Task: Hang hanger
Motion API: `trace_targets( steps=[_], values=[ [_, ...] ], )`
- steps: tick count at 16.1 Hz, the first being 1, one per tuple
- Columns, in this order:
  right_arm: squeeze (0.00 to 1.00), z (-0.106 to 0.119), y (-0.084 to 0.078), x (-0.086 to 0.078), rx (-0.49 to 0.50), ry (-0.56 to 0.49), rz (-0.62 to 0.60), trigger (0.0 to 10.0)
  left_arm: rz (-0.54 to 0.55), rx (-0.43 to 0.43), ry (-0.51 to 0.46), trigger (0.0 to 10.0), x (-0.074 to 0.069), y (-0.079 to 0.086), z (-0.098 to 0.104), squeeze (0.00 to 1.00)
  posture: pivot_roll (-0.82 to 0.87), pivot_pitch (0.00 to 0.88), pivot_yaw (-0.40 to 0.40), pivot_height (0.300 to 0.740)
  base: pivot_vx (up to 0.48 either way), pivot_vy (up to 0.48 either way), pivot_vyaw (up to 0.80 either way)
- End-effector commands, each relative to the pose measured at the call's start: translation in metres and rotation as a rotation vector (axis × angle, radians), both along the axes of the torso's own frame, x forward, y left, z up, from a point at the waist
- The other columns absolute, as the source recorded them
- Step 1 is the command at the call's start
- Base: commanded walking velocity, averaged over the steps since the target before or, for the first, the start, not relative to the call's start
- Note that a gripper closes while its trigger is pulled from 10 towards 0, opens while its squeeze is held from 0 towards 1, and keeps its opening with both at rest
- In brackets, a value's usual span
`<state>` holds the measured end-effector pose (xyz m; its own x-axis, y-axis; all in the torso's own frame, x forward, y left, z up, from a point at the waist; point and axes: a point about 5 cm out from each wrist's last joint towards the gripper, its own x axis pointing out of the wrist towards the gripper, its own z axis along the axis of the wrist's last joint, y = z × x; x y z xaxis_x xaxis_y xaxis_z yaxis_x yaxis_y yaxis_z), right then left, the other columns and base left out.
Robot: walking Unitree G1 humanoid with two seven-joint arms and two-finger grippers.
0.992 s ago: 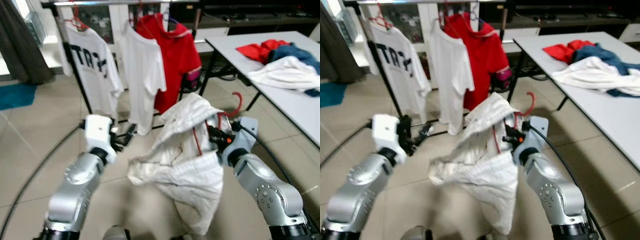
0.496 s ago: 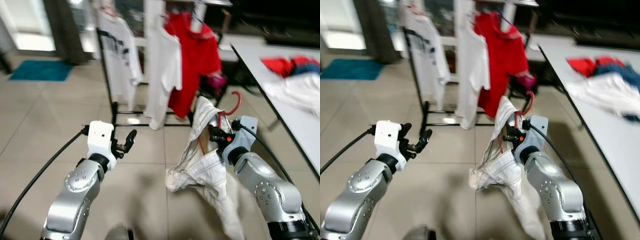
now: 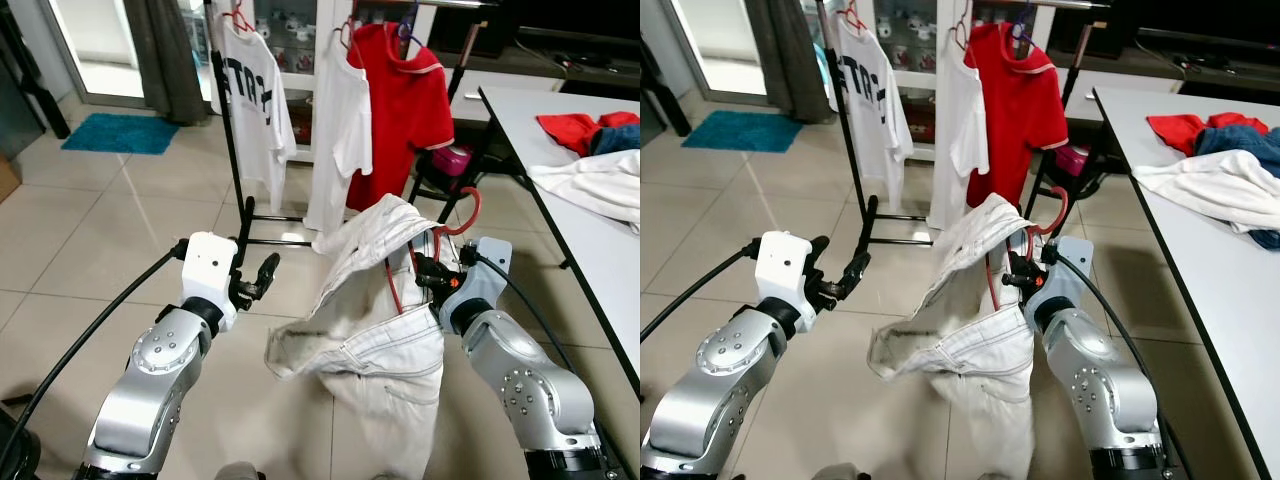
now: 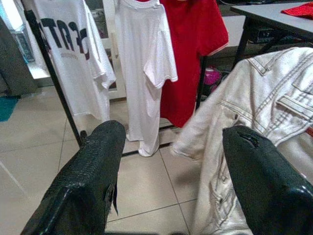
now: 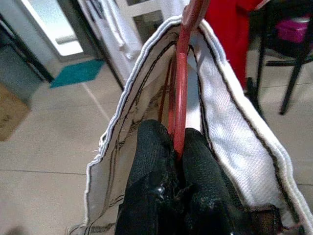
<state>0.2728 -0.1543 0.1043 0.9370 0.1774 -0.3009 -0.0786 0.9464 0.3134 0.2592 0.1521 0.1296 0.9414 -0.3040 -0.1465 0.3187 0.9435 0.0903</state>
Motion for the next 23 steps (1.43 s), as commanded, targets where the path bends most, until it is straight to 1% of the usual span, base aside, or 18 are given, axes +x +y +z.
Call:
trace_targets(
  steps=[1,3,4,6,8,10,12,14,15,17,23],
  values=[
    [0.00,0.017,-0.003,0.003,-0.034,-0.093,-0.043,10.0,0.006,0.007,-0.018,10.0,0.001,0.002,0.002,0.00,0.06,0.024,-0.040,0.740,0.000,0.000,0.00],
    [0.00,0.021,-0.003,0.003,-0.093,-0.133,-0.063,10.0,0.014,0.005,-0.009,10.0,0.001,0.004,0.000,0.00,0.06,0.024,-0.042,0.740,0.124,0.000,0.00],
    [0.00,0.020,-0.002,0.002,-0.098,-0.135,-0.055,10.0,0.015,0.006,-0.008,10.0,0.001,0.004,0.000,0.00,0.06,0.025,-0.042,0.740,0.255,0.000,0.00],
    [0.00,0.019,0.003,0.001,-0.083,-0.143,-0.026,10.0,0.017,-0.001,-0.006,10.0,-0.001,0.005,0.001,0.00,0.07,0.031,-0.043,0.740,0.309,0.000,0.00],
    [0.00,0.021,0.005,0.002,-0.056,-0.153,-0.030,10.0,0.018,-0.005,-0.006,10.0,-0.002,0.006,0.002,0.00,0.08,0.035,-0.046,0.740,0.321,0.000,0.00],
    [0.00,0.023,0.006,0.004,-0.065,-0.163,-0.023,10.0,0.023,-0.015,-0.007,10.0,-0.001,0.007,0.004,0.00,0.08,0.036,-0.045,0.740,0.339,0.000,0.00],
    [0.00,0.023,0.004,0.007,-0.070,-0.160,-0.052,10.0,0.028,-0.018,-0.012,10.0,0.001,0.008,0.006,0.00,0.08,0.041,-0.040,0.740,0.339,0.000,0.00],
    [0.00,0.023,0.004,0.008,-0.075,-0.162,-0.051,10.0,0.027,-0.020,-0.017,10.0,0.002,0.007,0.008,0.00,0.08,0.049,-0.041,0.740,0.339,0.000,0.49],
    [0.00,0.023,0.006,0.007,-0.056,-0.167,-0.040,10.0,0.027,-0.024,-0.017,10.0,0.001,0.007,0.009,0.00,0.08,0.053,-0.042,0.740,0.337,0.000,0.43],
    [0.00,0.024,0.007,0.007,-0.036,-0.167,-0.040,10.0,0.027,-0.032,-0.014,10.0,0.001,0.006,0.009,0.00,0.07,0.055,-0.046,0.740,0.337,0.000,0.00],
    [0.00,0.024,0.006,0.007,-0.037,-0.169,-0.045,10.0,0.015,-0.040,-0.007,10.0,0.001,0.002,0.007,0.00,0.06,0.041,-0.047,0.740,0.339,0.000,0.00]
  ],
)
